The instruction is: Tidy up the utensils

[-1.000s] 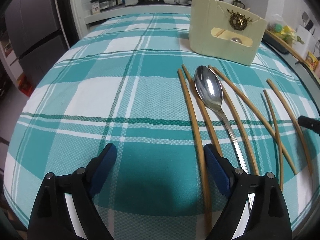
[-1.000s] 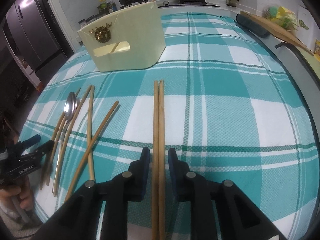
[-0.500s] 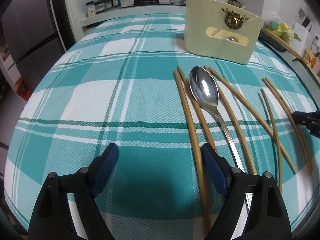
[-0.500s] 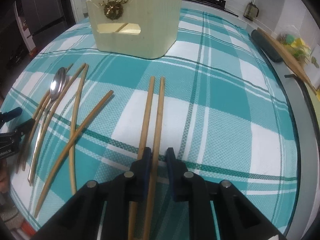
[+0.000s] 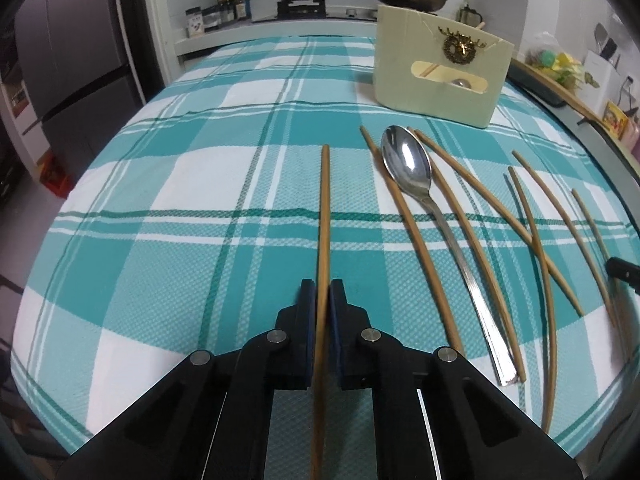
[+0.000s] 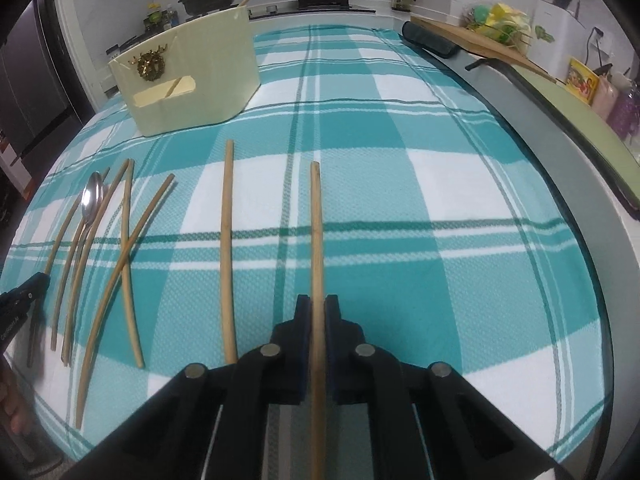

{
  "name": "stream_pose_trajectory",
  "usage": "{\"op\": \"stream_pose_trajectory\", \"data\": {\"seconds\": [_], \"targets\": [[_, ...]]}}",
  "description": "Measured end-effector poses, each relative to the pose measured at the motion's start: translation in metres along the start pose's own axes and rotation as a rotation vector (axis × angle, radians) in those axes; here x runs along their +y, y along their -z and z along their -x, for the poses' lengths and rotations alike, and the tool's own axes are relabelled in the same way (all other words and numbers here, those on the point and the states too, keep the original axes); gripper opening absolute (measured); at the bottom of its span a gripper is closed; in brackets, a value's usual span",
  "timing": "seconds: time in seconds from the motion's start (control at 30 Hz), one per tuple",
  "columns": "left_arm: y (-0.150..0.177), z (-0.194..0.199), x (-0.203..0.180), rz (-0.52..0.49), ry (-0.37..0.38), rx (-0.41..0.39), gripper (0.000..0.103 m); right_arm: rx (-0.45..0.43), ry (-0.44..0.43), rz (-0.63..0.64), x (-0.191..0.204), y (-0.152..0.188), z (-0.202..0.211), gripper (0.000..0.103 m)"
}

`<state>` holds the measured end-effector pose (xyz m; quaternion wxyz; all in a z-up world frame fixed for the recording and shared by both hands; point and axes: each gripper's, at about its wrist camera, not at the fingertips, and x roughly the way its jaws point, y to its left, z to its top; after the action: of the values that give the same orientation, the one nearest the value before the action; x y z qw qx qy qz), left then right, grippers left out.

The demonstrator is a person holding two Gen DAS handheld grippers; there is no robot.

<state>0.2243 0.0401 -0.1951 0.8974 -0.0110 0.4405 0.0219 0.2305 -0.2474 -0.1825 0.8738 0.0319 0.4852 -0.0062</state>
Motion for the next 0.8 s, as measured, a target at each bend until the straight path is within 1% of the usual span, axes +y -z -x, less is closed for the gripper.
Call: {"op": "stream_pose_trajectory", "data": {"seconds": [0.03, 0.07, 0.1, 0.13, 0.17, 0.2, 0.23, 0.3, 0.33, 0.43, 0.53, 0.6, 0.67, 0.73, 0.77, 0.8], "targets": [[0.000, 0.000, 0.001, 0.002, 0.001, 0.006, 0.019, -0.006, -0.009, -0.005, -0.002, 0.004, 0.002, 0.008], [-0.001, 0.000, 0.001, -0.001, 0.001, 0.012, 0.040, -0.006, -0.018, -0.002, -0.004, 0.007, 0.004, 0.009], [-0.001, 0.000, 0.000, -0.009, -0.002, 0.017, 0.054, -0.013, -0.023, 0.006, -0.004, 0.010, 0.006, 0.014], [-0.001, -0.002, -0.001, -0.015, -0.008, 0.020, 0.079, -0.019, -0.028, 0.015, -0.003, 0.011, 0.007, 0.026], [0.001, -0.004, -0.002, -0.023, -0.016, 0.023, 0.087, -0.025, -0.045, 0.020, -0.003, 0.012, 0.007, 0.032], [0.002, -0.006, -0.004, -0.039, -0.023, 0.025, 0.087, -0.029, -0.060, 0.027, -0.001, 0.013, 0.007, 0.042], [0.003, -0.005, -0.005, -0.043, -0.029, 0.014, 0.089, -0.033, -0.058, 0.039, 0.002, 0.014, 0.007, 0.044], [0.002, -0.006, -0.005, -0.048, -0.040, 0.027, 0.096, -0.039, -0.029, 0.079, 0.008, 0.014, 0.006, 0.044], [0.002, -0.008, -0.004, -0.049, -0.038, 0.043, 0.103, -0.043, -0.018, 0.096, 0.009, 0.015, 0.006, 0.044], [0.003, -0.009, 0.003, -0.027, -0.003, 0.056, 0.103, -0.052, -0.003, 0.124, 0.012, 0.016, 0.005, 0.044], [0.002, -0.009, 0.002, -0.037, -0.006, 0.069, 0.103, -0.047, -0.003, 0.142, 0.012, 0.014, 0.004, 0.046], [0.001, -0.010, 0.004, -0.025, 0.008, 0.096, 0.103, -0.039, -0.007, 0.148, 0.011, 0.013, 0.003, 0.048], [0.002, -0.009, 0.004, -0.056, 0.025, 0.106, 0.103, -0.031, -0.017, 0.145, 0.009, 0.011, 0.002, 0.050], [0.004, -0.009, 0.007, -0.069, 0.047, 0.104, 0.103, -0.026, -0.022, 0.138, 0.006, 0.010, 0.001, 0.060], [0.004, -0.009, 0.006, -0.074, 0.046, 0.106, 0.103, -0.027, -0.028, 0.138, 0.005, 0.010, 0.001, 0.061], [0.003, -0.009, 0.006, -0.079, 0.044, 0.110, 0.103, -0.028, -0.039, 0.144, 0.005, 0.011, 0.000, 0.066]]}}
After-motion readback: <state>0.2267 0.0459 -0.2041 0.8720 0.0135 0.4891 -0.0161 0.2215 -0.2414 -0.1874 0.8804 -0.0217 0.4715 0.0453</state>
